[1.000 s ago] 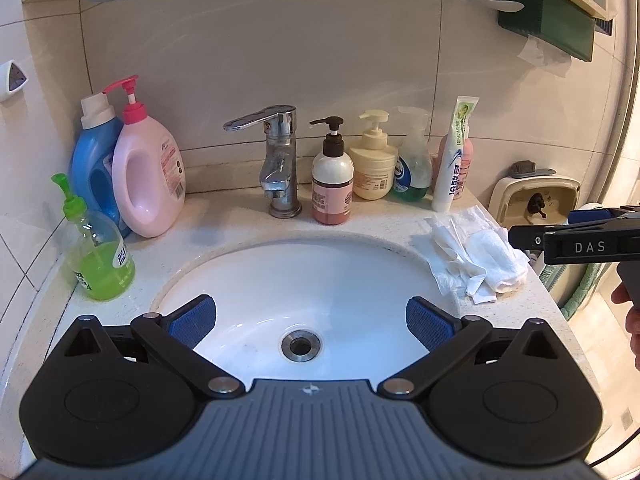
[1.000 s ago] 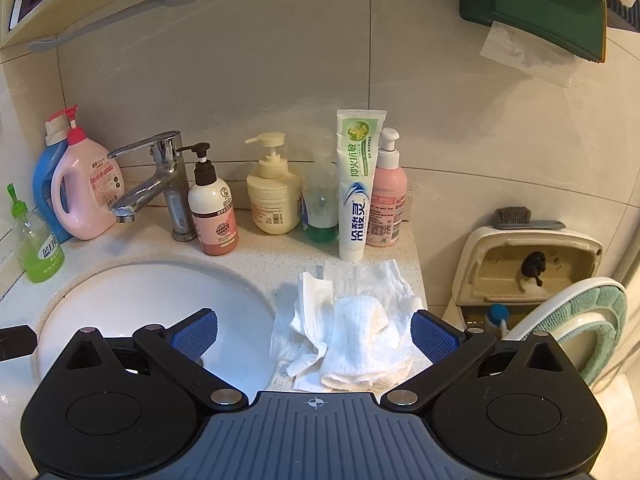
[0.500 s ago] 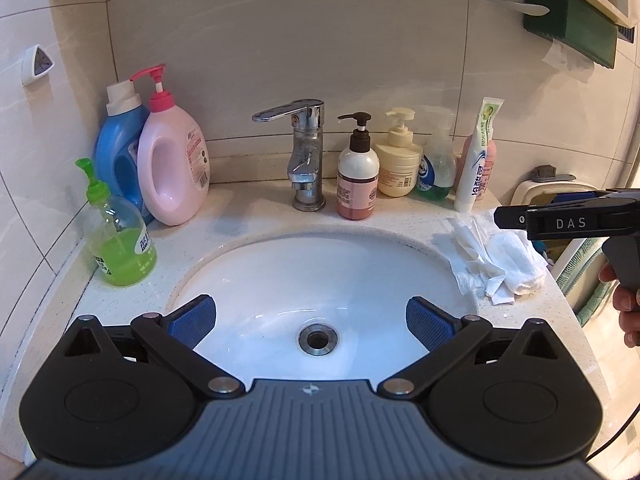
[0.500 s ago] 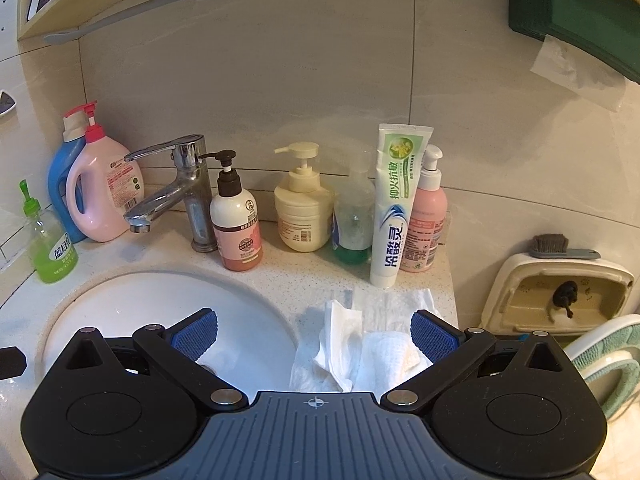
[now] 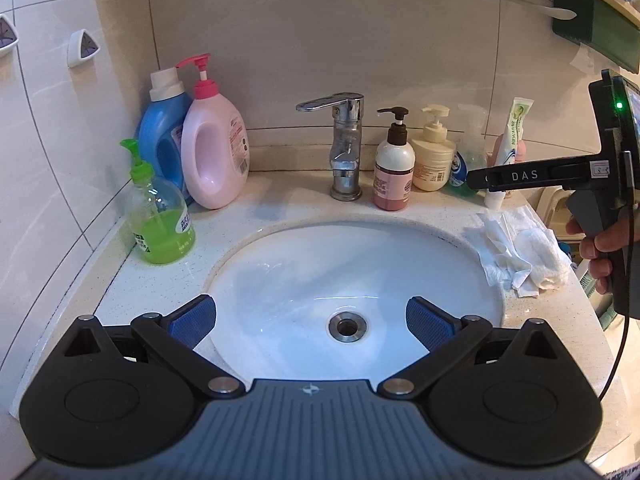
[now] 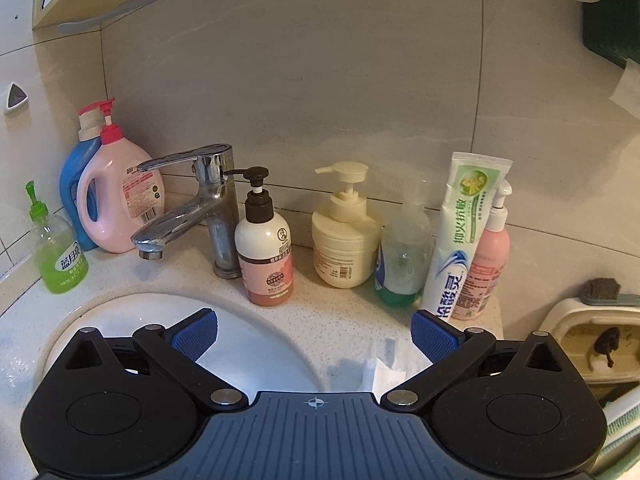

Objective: Clean container
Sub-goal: 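Move the right gripper to the white-and-pink pump bottle and close on it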

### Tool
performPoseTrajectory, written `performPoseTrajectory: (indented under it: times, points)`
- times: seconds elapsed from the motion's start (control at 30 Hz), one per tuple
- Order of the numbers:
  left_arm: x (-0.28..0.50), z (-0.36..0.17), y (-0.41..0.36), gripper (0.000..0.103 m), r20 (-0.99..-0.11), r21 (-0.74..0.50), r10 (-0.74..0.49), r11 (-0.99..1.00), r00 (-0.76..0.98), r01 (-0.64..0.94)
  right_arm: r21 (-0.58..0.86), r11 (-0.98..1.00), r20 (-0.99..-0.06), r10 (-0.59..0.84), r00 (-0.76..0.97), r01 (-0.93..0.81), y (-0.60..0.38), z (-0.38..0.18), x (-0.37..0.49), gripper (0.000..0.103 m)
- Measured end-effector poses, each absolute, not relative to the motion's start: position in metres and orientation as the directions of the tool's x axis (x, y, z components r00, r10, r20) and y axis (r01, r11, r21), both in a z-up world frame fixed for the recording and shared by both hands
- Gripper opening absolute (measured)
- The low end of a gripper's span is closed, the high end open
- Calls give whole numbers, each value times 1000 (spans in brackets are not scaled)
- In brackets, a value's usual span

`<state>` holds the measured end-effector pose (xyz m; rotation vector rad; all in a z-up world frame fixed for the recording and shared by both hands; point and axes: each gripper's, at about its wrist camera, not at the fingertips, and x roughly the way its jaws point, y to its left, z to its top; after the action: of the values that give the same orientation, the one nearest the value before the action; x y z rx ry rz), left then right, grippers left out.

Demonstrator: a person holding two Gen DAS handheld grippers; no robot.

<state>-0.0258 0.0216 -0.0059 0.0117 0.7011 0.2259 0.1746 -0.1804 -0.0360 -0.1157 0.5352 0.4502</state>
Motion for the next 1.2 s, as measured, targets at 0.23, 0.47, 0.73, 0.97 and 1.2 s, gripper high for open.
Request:
performPoseTrajectory:
  times: [0.23, 0.47, 0.73, 0.97, 1.2]
  points:
    - [-41, -7, 27, 103, -650, 93, 264, 958, 712, -271, -1, 860, -516, 436, 737, -510, -157, -41, 204, 103]
    - [-58, -5, 38, 103, -658, 109, 336, 928, 674, -356, -10, 834, -535, 461, 708, -551, -126, -59, 236, 103]
    - [-78, 0, 49, 103, -660, 133, 415, 885, 626, -446, -14, 830, -528, 467, 709, -557, -98, -76, 267, 92]
    - [-89, 3, 55, 103, -665, 147, 455, 857, 593, -494, -34, 831, -535, 455, 712, -556, -81, -90, 282, 76]
    - [-92, 7, 56, 103, -656, 152, 462, 855, 596, -496, -39, 830, -549, 448, 706, -557, -79, -97, 288, 60]
